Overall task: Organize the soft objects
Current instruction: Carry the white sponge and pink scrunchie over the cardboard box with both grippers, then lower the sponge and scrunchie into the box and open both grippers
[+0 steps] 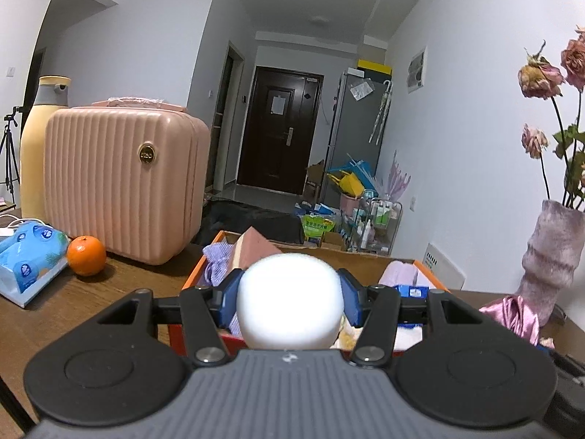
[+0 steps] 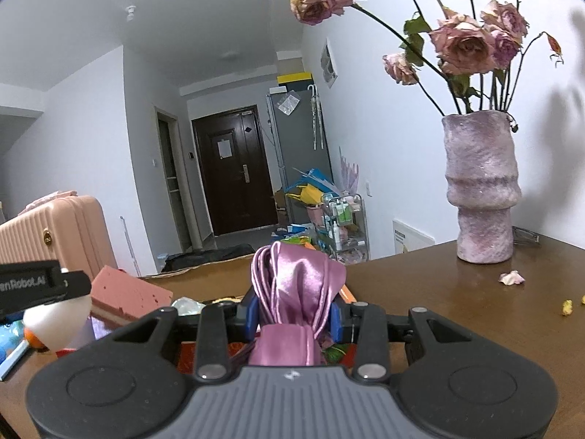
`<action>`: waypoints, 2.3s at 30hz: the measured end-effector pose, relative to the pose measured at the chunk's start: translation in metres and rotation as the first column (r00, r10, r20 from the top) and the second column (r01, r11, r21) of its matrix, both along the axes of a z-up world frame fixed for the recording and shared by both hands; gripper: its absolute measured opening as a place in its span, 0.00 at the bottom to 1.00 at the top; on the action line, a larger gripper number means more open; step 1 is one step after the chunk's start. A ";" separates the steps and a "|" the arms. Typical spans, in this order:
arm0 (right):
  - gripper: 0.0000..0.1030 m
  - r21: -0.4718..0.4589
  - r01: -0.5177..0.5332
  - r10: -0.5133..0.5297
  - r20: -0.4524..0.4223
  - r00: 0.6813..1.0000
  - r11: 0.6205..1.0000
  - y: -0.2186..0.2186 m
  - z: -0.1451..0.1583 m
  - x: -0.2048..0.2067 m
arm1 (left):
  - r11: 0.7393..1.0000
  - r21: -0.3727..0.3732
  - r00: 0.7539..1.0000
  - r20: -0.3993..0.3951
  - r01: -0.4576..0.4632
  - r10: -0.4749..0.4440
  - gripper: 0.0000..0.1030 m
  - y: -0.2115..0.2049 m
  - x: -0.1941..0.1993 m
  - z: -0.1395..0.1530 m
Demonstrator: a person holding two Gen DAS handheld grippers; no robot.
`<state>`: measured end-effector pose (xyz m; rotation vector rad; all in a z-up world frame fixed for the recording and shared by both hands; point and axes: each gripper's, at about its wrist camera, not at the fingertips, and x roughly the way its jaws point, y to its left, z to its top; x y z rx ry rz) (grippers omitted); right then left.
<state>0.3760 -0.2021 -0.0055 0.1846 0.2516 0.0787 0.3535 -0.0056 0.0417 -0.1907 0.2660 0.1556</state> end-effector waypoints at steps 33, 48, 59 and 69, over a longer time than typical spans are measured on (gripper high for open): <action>0.34 -0.041 -0.092 0.093 0.037 0.995 0.995 0.037 -0.003 0.111 | 0.999 0.041 0.999 0.044 -0.021 0.019 0.54 0.009 0.103 0.002; 0.43 -0.063 -0.115 0.115 -0.006 0.993 0.991 0.040 -0.009 0.138 | 0.998 0.068 1.000 0.011 -0.009 0.009 0.64 0.008 0.127 -0.007; 0.96 -0.102 -0.069 0.074 0.045 0.996 0.992 0.041 -0.010 0.126 | 0.994 0.060 0.995 0.052 -0.090 0.087 1.00 0.013 0.118 -0.005; 1.00 -0.148 -0.062 0.074 0.074 0.995 0.987 0.042 -0.010 0.109 | 0.992 0.074 0.992 0.072 -0.106 0.101 1.00 0.016 0.097 -0.004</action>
